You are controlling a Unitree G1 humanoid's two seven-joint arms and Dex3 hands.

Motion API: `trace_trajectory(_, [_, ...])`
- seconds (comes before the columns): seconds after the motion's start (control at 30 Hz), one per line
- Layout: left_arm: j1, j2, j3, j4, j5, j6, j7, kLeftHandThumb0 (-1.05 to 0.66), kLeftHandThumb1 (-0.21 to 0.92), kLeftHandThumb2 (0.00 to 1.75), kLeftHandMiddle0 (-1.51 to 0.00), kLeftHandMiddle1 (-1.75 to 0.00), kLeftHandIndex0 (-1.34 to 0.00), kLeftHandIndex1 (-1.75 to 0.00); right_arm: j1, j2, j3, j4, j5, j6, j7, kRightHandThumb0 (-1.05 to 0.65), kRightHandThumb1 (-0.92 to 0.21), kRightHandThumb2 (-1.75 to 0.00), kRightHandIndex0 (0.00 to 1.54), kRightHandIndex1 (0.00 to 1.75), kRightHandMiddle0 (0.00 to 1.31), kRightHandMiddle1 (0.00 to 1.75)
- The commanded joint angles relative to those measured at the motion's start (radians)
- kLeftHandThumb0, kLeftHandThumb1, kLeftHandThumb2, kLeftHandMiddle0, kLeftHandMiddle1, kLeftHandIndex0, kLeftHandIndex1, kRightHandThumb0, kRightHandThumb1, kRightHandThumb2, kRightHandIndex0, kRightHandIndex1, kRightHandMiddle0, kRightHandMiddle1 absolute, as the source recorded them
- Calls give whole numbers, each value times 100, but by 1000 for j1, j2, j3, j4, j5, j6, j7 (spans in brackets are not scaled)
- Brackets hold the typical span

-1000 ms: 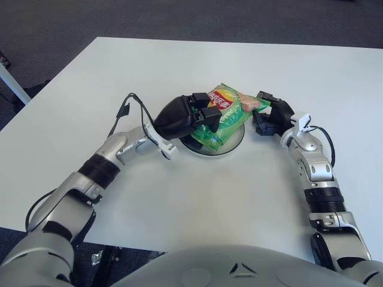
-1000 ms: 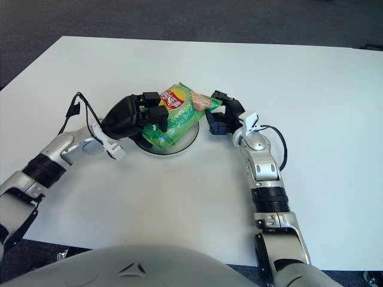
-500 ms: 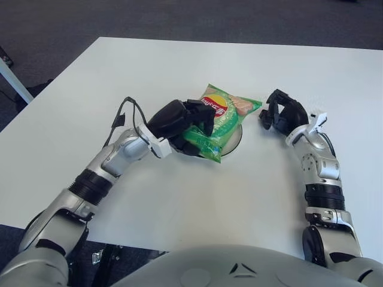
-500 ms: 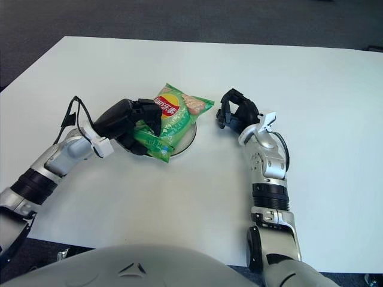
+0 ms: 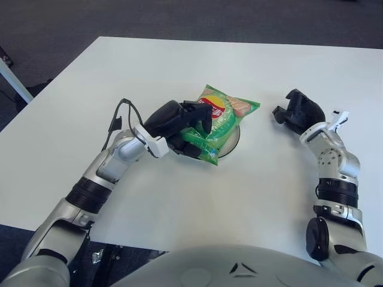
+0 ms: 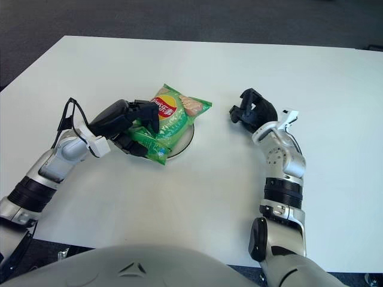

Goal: Put the snack into the plate.

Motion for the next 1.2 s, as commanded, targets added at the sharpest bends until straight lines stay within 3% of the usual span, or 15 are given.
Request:
trace_trajectory(0.0, [25, -11, 23, 6, 33, 2, -12, -39, 71, 70, -95, -175, -42, -162, -30, 19, -149, 107, 143, 57, -76, -46, -38, -124, 121, 175, 56, 175])
trace_trajectory(0.13, [29, -30, 39, 11, 55, -8, -3, -39, 71, 69, -95, -175, -43, -160, -53, 49, -214, 125, 237, 64, -128, -47, -35, -128, 123, 175, 59, 175])
trace_trajectory(0.27, [35, -50, 56, 14, 80, -16, 12, -39, 70, 69, -96, -175, -45, -159, -56, 60, -223, 126, 271, 55, -151, -48, -33, -130, 124, 175, 60, 175])
trace_trajectory(0.33, [38, -62, 68, 16, 105, -22, 33, -39, 71, 68, -88, -175, -45, -158, -55, 67, -220, 123, 280, 47, -161, -48, -32, -131, 124, 175, 61, 175])
trace_trajectory(0.4, [43, -78, 80, 17, 127, -25, 53, -39, 73, 65, -67, -175, -44, -158, -54, 70, -216, 120, 286, 45, -169, -48, -32, -132, 124, 175, 62, 175])
trace_trajectory(0.53, [54, -110, 97, 15, 127, -14, 70, -65, 61, 70, -26, -175, -10, -147, -49, 69, -203, 115, 291, 48, -180, -49, -31, -132, 124, 175, 62, 175])
trace_trajectory(0.6, [55, -123, 100, 14, 103, -2, 61, -69, 59, 72, -14, -163, -5, -136, -47, 66, -194, 114, 291, 53, -182, -49, -31, -133, 124, 175, 62, 175])
trace_trajectory(0.63, [55, -128, 101, 15, 91, 3, 54, -71, 60, 72, -9, -149, -3, -127, -46, 65, -190, 114, 290, 55, -182, -49, -31, -133, 124, 175, 62, 175])
trace_trajectory(0.67, [51, -133, 103, 17, 76, 6, 47, -72, 61, 71, -8, -144, -3, -124, -45, 62, -185, 115, 288, 59, -183, -49, -31, -133, 125, 175, 62, 175])
trace_trajectory(0.73, [47, -142, 106, 21, 58, 5, 40, -76, 65, 66, -5, -117, -1, -109, -43, 57, -176, 116, 285, 66, -185, -49, -31, -133, 125, 175, 62, 175])
trace_trajectory(0.83, [42, -152, 110, 31, 42, -3, 38, -79, 71, 59, -6, -96, 0, -96, -44, 50, -166, 123, 281, 71, -185, -49, -31, -133, 125, 175, 62, 175])
trace_trajectory(1.17, [23, -185, 143, 85, 45, -110, 82, -89, 85, 36, -6, -52, 0, -59, -42, 38, -142, 133, 276, 79, -185, -49, -31, -133, 125, 175, 62, 175])
